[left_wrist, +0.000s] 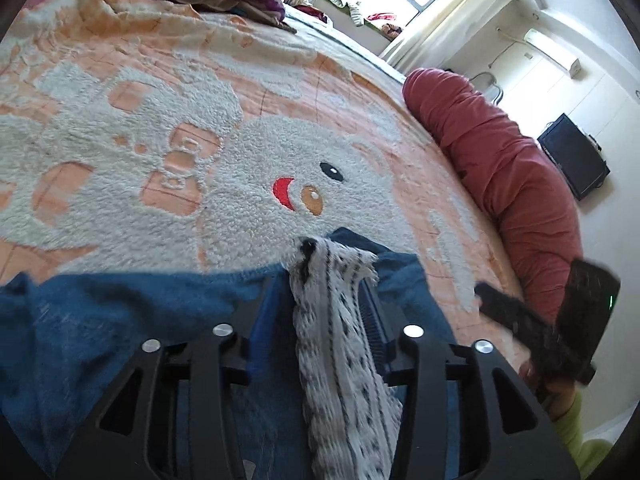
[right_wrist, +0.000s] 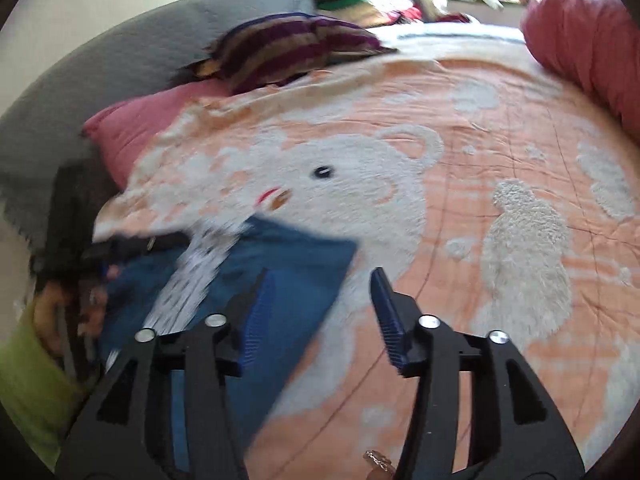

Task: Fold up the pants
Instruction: 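Lay the lace strip flat along the shorts with the left tool and release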

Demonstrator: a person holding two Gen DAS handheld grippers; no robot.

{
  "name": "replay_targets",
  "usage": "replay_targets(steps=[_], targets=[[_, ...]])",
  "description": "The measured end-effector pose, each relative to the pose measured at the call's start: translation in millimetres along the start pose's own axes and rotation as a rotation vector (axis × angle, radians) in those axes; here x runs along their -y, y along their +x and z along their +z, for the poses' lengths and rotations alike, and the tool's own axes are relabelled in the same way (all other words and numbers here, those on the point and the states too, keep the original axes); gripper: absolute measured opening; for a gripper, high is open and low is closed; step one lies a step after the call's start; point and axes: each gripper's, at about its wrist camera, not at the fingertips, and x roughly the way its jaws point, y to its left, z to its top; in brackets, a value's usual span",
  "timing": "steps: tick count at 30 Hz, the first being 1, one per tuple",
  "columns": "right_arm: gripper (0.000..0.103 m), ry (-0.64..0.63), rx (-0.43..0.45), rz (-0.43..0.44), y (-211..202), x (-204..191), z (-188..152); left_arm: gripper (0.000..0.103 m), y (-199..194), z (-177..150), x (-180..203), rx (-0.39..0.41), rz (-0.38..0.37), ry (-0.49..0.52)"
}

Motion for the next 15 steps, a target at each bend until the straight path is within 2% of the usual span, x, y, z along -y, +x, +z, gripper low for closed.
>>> replay_targets(steps=[4, 9, 15], targets=[[0.053, -0.115, -0.005, 0.010, -17, -33, -26, 0.047, -30, -17, 3, -0.001, 0.006, 0.002], [0.054, -0.250, -0.027, 0.000, -24, -68, -51, 0.048, -55, -55, 7, -0.053, 0.008, 0.007], [0.054, -0.352, -0.031, -0.031, -25, -92, -65, 0.048, -66, -94, 0, -0.125, -0.006, -0.072]])
